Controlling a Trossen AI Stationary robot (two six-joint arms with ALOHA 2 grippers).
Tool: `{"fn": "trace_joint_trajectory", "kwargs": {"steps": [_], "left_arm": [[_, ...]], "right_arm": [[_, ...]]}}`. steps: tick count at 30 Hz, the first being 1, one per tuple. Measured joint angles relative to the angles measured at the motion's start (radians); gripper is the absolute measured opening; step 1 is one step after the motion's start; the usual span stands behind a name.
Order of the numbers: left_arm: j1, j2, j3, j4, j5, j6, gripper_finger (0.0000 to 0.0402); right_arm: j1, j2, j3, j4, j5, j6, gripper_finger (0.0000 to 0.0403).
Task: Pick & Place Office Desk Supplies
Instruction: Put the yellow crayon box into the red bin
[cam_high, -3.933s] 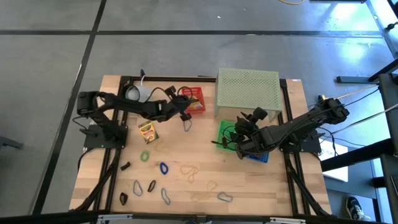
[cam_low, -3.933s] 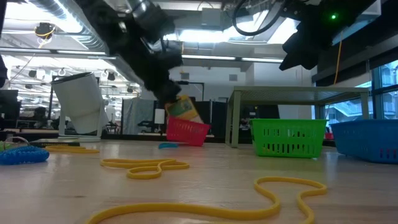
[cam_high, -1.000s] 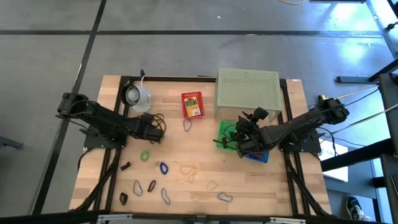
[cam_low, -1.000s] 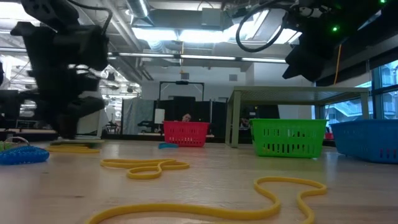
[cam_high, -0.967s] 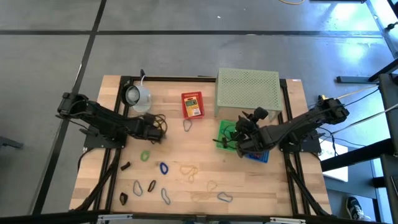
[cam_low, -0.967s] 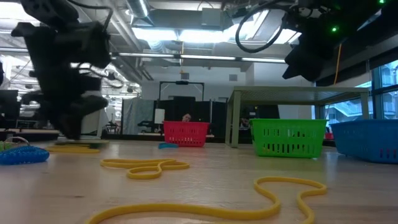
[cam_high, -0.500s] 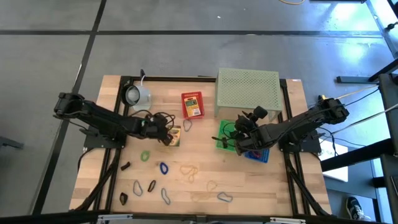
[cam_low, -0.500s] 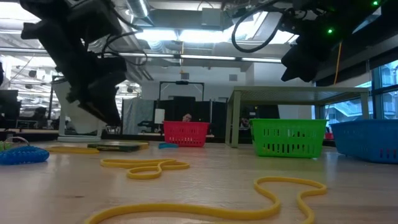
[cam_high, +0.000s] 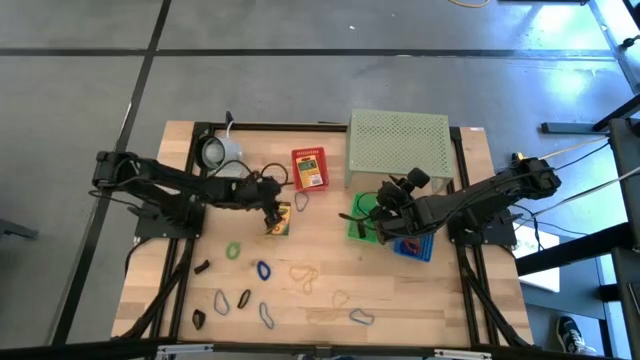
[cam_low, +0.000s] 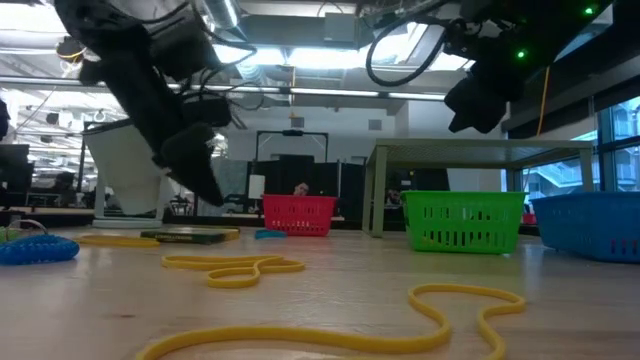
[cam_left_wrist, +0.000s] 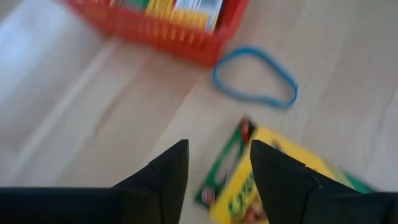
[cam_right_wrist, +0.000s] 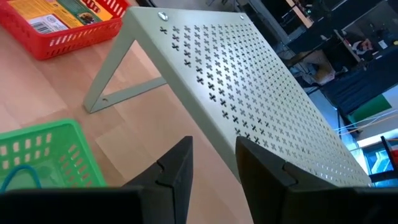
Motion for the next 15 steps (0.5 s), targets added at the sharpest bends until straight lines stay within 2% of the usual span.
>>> {"fn": "trace_joint_trajectory", "kwargs": {"steps": [8,15], "left_arm": [[0.119,0.053,0.001,0.086,0.222,0.127,0.0168],[0.203,0.111,0.001,0.110,0.327,0.194,0.0164]], "right_arm": [[-0.019,0.000,0.000,0.000,0.000,-0.003,0.0123],[-0.021,0.000,0.000,0.000,-0.001,-0.003,0.0123]]}}
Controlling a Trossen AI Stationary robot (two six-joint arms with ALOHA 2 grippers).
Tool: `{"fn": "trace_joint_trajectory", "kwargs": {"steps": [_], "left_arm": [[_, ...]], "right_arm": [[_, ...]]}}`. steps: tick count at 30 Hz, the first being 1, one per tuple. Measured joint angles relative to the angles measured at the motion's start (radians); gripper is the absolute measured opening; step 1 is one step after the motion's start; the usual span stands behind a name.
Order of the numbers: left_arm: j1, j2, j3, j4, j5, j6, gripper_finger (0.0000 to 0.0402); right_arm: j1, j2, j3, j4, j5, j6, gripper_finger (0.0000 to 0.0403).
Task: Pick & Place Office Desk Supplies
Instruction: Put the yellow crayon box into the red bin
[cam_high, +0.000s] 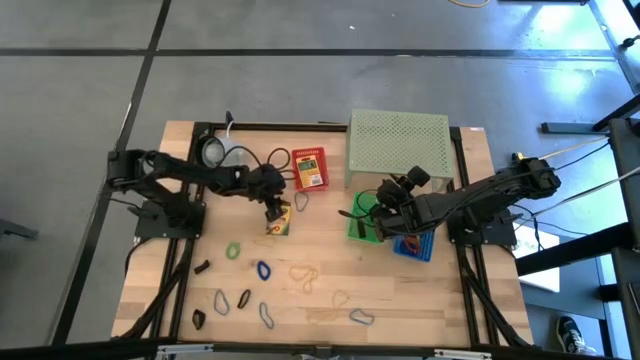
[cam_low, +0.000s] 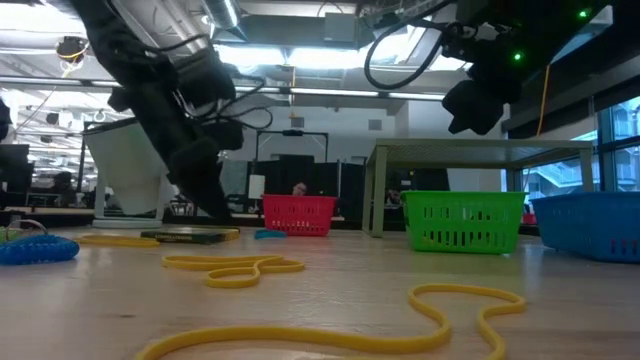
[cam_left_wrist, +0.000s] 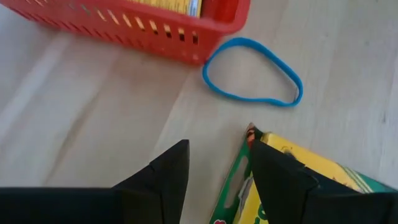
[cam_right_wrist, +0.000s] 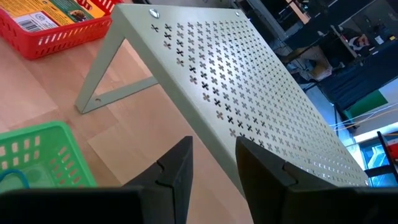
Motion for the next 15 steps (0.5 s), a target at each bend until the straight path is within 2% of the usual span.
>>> {"fn": "trace_joint_trajectory", "kwargs": {"steps": [7,11,15], "left_arm": [[0.047,0.059,0.001,0.016,0.119,0.013,0.0159],[0.058,0.069,0.003,0.023,0.137,0.049,0.0148],[0.058,0.070,0.003,0.020,0.133,0.074,0.0119]], "right_arm": [[0.000,0.000,0.000,0.000,0.000,0.000,0.0123],[0.000,0.000,0.000,0.000,0.002,0.000,0.0123],[0.000,0.000,0.000,0.000,0.002,0.001,0.0123]]}}
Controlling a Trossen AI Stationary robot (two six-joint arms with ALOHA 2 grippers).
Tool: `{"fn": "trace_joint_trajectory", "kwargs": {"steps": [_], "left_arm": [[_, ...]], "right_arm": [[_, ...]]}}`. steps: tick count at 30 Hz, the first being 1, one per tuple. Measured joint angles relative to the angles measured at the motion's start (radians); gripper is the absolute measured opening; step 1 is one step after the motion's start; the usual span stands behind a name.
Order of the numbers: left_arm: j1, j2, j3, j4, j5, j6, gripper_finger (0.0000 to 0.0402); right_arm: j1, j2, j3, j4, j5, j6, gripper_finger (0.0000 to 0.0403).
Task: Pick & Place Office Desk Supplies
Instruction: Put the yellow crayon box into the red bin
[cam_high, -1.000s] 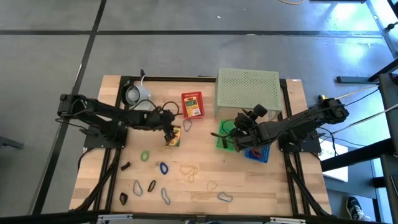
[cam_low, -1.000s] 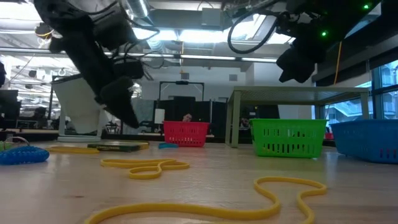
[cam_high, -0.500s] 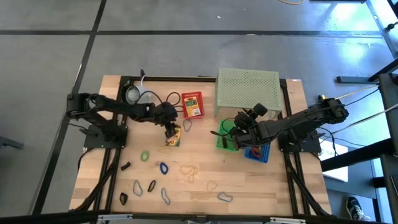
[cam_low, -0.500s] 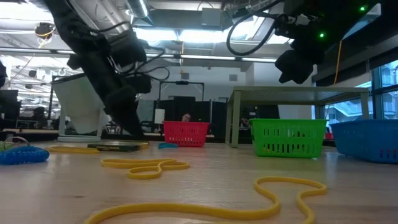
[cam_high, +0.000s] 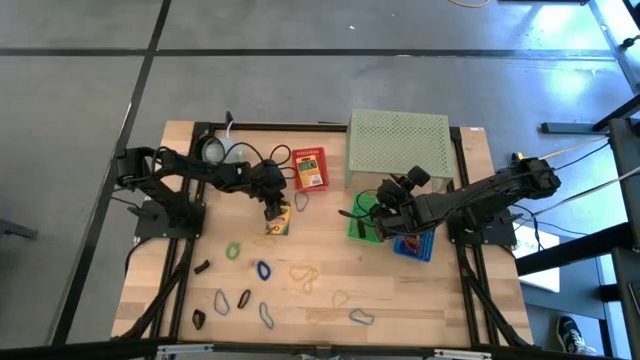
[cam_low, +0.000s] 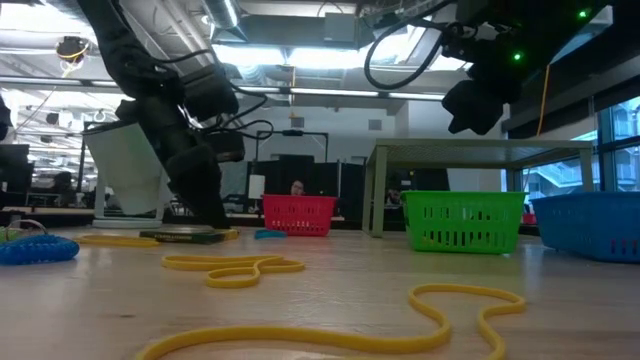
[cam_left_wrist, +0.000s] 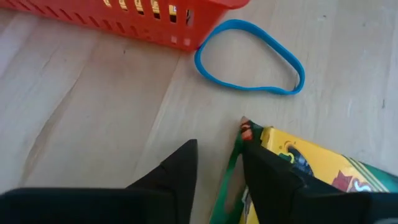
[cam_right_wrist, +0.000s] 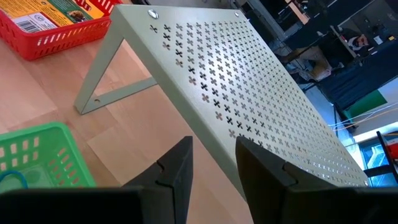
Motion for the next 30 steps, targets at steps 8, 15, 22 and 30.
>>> {"fn": "trace_joint_trajectory", "kwargs": {"steps": [8,15,22,30], "left_arm": [[0.001,-0.003,-0.002,-0.005,0.002,0.044,0.0013],[-0.002,-0.058,-0.005,-0.018,0.018,0.058,0.0001],[-0.002,-0.168,-0.005,-0.010,0.011,0.059,0.0001],[-0.035,-0.291,-0.004,-0.009,0.008,0.059,0.0002]], "right_arm": [[0.000,0.000,0.000,0.000,0.000,-0.001,0.0123],[0.000,0.000,0.000,0.000,0.000,-0.001,0.0123],[0.000,0.000,0.000,0.000,0.000,-0.001,0.0123],[0.000,0.000,0.000,0.000,0.000,-0.002,0.0123]]}}
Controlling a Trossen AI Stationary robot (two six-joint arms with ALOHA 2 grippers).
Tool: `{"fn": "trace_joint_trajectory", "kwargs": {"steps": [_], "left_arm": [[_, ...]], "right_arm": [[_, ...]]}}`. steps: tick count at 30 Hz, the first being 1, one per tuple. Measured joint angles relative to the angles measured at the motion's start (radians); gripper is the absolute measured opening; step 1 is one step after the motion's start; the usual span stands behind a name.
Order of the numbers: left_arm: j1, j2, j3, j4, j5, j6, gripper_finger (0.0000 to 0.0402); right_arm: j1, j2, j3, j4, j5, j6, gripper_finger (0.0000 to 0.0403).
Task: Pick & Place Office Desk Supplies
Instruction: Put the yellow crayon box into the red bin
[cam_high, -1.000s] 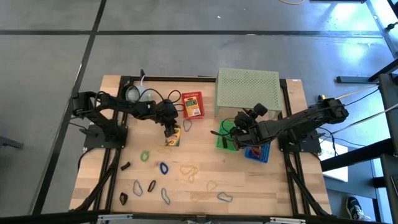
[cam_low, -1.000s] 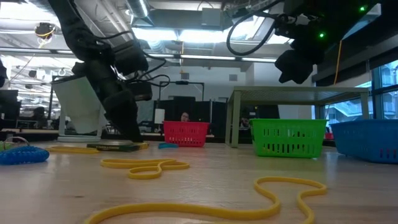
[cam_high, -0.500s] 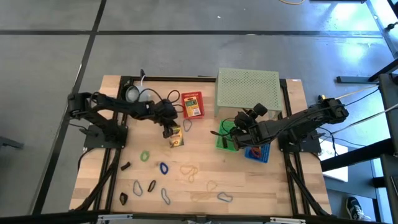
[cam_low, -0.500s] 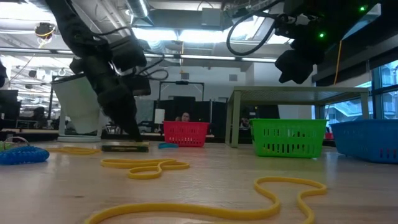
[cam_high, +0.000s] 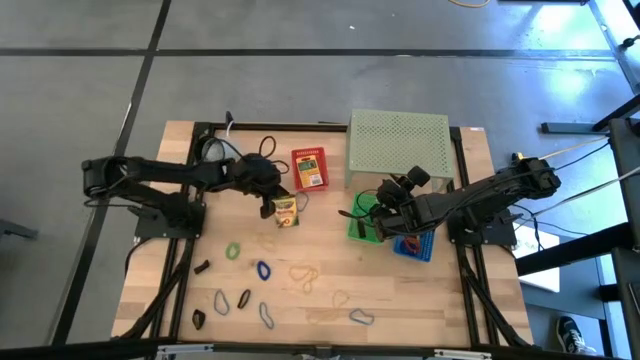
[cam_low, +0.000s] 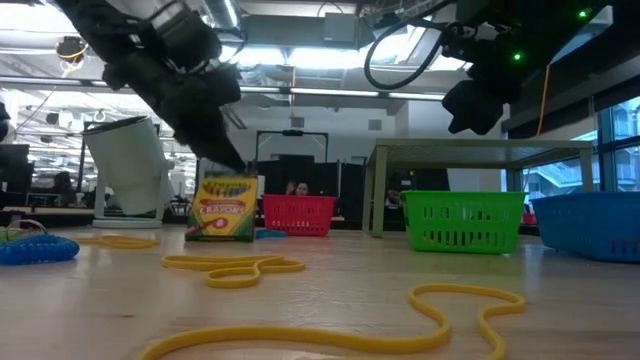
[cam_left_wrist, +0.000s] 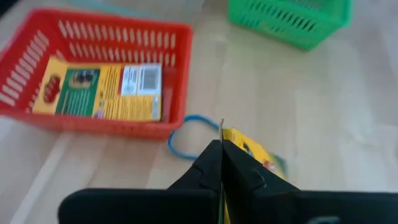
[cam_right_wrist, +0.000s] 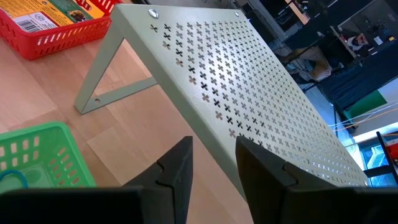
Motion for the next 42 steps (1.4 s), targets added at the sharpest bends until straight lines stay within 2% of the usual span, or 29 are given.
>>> {"fn": "trace_joint_trajectory", "kwargs": {"steps": [10,13,17,23,30,36,42], "left_arm": [[-0.064,-0.034,0.001,0.000,-0.012,-0.017,0.0001],[-0.077,-0.031,0.001,-0.002,-0.021,-0.026,0.0002],[-0.091,-0.031,0.001,-0.002,-0.027,-0.027,0.0001],[-0.099,-0.031,0.001,-0.002,-0.032,-0.037,0.0001],[-0.127,-0.031,-0.010,-0.009,-0.061,-0.053,0.0001],[-0.149,-0.031,-0.022,-0.022,-0.088,-0.064,0.0001],[-0.152,-0.031,-0.022,-0.023,-0.093,-0.065,0.0001]], "right_arm": [[0.000,0.000,0.000,0.036,0.000,-0.005,0.0123],[-0.002,0.000,0.000,0.129,-0.001,-0.055,0.0123],[-0.020,0.000,0.000,0.353,-0.036,-0.178,0.0123],[-0.060,0.047,0.000,0.703,-0.255,-0.329,0.0123],[-0.098,0.235,0.000,1.044,-0.477,-0.459,0.0129],[-0.115,0.381,0.000,1.406,-0.758,-0.486,0.0130],[-0.130,0.450,0.000,1.542,-0.932,-0.461,0.0134]]}}
